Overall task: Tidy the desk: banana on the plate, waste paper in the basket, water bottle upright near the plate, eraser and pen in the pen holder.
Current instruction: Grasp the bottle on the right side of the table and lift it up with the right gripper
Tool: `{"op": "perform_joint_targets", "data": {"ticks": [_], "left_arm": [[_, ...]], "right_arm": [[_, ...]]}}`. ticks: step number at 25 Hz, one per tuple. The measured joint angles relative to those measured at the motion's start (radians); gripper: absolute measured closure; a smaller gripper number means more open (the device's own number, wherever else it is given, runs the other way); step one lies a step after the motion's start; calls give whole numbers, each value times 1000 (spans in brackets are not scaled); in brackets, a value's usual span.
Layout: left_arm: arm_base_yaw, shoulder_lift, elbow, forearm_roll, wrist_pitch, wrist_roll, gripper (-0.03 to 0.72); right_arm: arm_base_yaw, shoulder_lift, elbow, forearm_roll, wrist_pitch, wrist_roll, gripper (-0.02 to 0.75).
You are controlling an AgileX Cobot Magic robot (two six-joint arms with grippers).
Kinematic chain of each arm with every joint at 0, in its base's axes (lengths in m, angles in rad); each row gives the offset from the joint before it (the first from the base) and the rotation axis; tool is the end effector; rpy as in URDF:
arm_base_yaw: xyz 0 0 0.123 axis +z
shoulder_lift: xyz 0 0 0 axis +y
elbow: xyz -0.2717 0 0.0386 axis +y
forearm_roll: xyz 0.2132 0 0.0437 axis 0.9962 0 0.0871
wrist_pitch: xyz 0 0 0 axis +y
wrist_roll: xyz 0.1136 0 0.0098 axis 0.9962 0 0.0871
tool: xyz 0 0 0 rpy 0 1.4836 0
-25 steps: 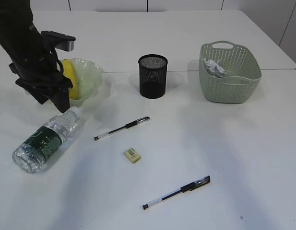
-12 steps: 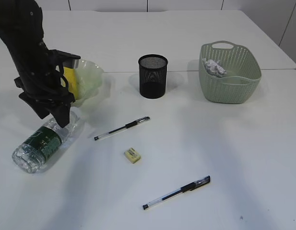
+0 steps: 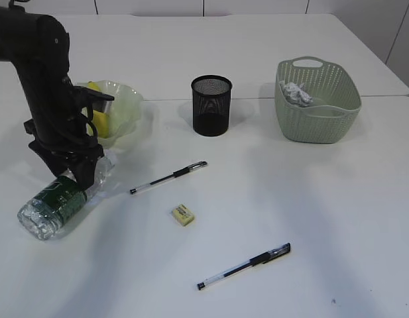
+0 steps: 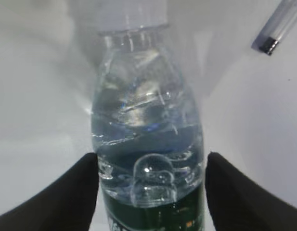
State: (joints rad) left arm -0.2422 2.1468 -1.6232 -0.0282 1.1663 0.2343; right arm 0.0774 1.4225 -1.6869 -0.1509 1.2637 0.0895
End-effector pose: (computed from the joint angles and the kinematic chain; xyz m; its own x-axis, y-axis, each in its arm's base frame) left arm 0.3712 -0.0948 0.1472 -0.8934 0.4486 0.0252 0.4478 0.8935 -0.0323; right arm 0.2621 0.0039 0.4062 -0.7852 -0.0177 -0.6190 0.0455 0.9952 -0.0861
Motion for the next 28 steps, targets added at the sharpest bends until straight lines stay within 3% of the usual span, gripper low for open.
{"op": "perform_joint_targets", "data": {"ticks": [28], "left_arm": [[0,39,-16,-43,-15,0,193]], "right_arm": [[0,0,1,0,0,-12,297]]}}
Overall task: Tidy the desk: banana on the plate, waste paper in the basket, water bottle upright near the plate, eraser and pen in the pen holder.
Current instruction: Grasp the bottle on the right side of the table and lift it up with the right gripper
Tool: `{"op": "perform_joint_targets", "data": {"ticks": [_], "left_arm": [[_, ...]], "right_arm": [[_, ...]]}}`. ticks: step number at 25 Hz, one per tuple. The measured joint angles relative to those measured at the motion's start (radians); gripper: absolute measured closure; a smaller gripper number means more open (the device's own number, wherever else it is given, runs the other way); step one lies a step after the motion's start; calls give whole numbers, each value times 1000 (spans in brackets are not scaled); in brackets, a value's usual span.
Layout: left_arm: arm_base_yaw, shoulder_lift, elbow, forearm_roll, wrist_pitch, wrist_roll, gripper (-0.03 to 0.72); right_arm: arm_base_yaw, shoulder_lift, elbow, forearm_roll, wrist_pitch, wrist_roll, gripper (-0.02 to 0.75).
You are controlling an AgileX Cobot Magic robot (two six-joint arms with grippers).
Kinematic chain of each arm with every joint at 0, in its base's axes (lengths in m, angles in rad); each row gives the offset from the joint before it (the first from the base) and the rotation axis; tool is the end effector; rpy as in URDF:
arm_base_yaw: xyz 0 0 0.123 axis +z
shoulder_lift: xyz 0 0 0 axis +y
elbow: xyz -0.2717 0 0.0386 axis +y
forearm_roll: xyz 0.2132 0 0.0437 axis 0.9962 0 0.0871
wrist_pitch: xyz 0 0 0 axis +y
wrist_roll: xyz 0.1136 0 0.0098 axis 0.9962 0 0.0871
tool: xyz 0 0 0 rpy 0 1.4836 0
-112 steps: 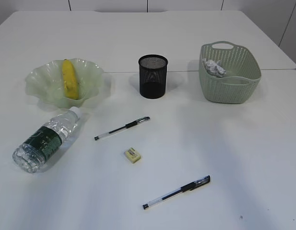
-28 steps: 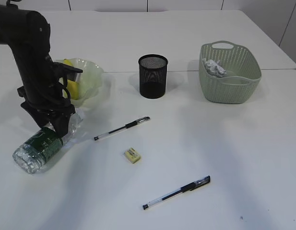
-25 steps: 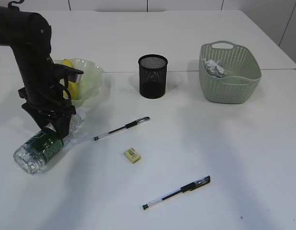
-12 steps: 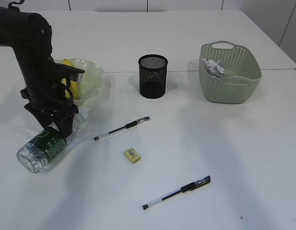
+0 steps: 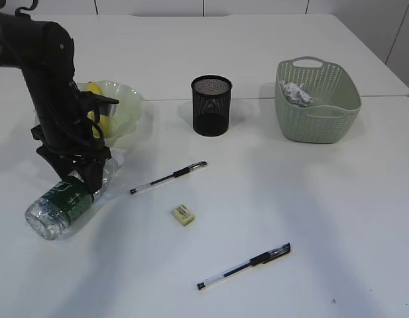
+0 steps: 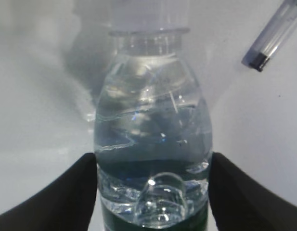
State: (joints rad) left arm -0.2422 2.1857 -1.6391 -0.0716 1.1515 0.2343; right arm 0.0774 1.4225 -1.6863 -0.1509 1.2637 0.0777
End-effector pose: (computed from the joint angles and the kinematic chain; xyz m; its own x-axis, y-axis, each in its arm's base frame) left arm 0.3754 -0.1004 0.1355 -0.9015 0.4321 0.0250 0.4295 0.9002 -0.0719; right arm 0.2622 0.0039 0.4061 -0.7860 -0.0294 -0.6175 0.0362 0.9950 -0.0935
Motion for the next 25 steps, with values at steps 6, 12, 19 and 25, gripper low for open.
{"op": "perform_joint_targets", "data": {"ticks": [6,12,19,25], "left_arm": [[0,2,0,-21,2,0,193],[0,2,0,-49,14,0,214],[0,2,0,-53,18,0,239],[0,2,0,-44,24,0,299]], "right_arm": [[0,0,0,0,0,-2,297],[0,0,0,0,0,-5,297],[0,0,0,0,0,-5,297],[0,0,0,0,0,-6,297]]}}
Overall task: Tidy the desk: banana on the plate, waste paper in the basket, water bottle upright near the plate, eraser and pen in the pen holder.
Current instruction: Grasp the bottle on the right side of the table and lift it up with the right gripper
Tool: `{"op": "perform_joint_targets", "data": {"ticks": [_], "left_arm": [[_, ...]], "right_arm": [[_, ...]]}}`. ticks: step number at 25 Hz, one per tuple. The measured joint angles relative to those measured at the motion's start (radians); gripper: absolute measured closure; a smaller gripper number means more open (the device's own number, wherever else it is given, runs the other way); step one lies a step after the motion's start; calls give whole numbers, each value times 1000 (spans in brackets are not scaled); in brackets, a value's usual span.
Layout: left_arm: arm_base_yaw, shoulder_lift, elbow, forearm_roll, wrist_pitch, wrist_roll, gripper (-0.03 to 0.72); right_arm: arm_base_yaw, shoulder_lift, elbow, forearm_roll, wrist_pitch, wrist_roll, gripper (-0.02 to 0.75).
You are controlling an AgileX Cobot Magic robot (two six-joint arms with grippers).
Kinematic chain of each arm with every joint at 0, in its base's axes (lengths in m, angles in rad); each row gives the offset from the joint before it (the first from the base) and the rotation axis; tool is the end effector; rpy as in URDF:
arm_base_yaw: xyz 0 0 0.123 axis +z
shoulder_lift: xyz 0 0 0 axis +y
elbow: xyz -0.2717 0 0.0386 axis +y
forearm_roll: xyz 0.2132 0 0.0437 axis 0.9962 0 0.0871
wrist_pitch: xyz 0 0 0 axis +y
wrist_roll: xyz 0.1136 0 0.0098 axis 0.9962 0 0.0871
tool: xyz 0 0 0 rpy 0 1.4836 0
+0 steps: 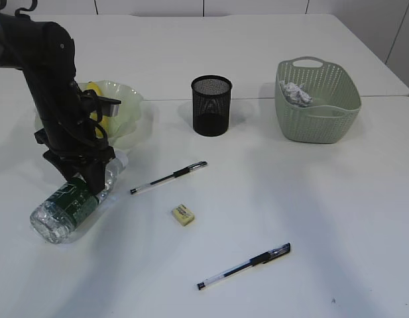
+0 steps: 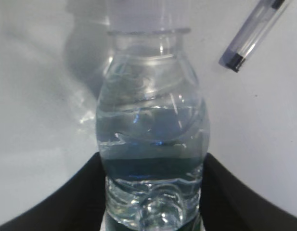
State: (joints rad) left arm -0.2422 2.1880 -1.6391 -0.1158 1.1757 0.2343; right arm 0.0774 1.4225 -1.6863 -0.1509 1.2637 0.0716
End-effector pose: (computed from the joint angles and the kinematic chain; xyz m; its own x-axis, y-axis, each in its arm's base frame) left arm 0.3718 -0.1044 0.1351 -0.9078 0.4173 0.0430 0.4102 0.9045 -0.1166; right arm 0.2622 0.0039 0.4061 -0.7862 -0.0355 -0.6169 0.0314 0.9948 -0.0973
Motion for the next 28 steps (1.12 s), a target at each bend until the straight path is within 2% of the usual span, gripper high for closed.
{"op": "perform_joint_targets", "data": {"ticks": [13,28], "left_arm": [[0,0,0,3,1,0,335],[0,0,0,5,-20,0,335]], "right_arm": [[0,0,0,0,0,-1,297],[0,0,0,0,0,-4,297]]}}
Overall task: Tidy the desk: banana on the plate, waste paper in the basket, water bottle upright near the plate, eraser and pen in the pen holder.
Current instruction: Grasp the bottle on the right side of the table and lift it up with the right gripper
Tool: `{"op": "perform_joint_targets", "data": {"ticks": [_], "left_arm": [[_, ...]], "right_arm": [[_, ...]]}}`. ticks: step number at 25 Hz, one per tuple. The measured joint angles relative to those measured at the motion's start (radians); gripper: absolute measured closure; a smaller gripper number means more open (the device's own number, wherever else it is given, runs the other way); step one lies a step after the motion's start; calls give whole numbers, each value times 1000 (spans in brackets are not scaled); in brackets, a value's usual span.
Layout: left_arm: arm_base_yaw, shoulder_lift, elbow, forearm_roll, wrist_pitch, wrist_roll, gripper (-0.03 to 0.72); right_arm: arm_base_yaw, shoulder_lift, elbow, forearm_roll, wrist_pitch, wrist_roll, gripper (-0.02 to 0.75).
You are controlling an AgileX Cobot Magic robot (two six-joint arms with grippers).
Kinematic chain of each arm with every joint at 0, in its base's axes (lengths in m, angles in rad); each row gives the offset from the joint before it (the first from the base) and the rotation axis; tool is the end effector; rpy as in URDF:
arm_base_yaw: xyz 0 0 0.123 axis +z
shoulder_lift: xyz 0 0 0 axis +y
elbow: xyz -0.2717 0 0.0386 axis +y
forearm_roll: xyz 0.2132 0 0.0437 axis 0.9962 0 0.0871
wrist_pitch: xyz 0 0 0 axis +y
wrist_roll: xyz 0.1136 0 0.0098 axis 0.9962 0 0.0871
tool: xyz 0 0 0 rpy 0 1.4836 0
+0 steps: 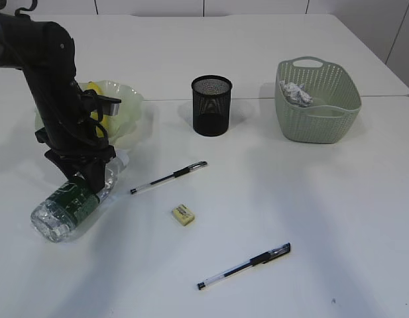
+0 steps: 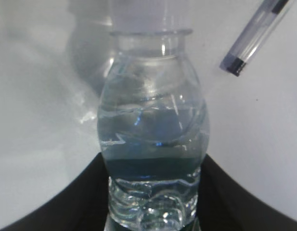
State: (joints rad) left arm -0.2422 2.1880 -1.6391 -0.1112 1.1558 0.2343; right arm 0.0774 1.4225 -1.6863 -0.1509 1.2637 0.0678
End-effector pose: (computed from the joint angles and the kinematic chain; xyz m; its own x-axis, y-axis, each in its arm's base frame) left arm 0.3741 -0.1044 0.1350 -0.9085 0.4173 0.0245 0.4125 0.9045 -0.1080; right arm 0.2622 0.0039 0.4061 -0.7863 -0.0393 -0.6165 0.0284 0.9946 -0.0996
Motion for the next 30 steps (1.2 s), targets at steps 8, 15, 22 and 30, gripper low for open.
{"op": "perform_joint_targets", "data": {"ticks": [8,15,22,30], "left_arm": [[0,0,0,-4,-15,0,335],[0,0,0,-6,-21,0,335],[0,0,0,-14,-50,0,335],[0,-4,0,-24,-81,0,335]], "right_arm": [[0,0,0,0,0,0,300],[0,0,0,0,0,0,309],[0,0,0,0,0,0,309],[0,0,0,0,0,0,309]]}}
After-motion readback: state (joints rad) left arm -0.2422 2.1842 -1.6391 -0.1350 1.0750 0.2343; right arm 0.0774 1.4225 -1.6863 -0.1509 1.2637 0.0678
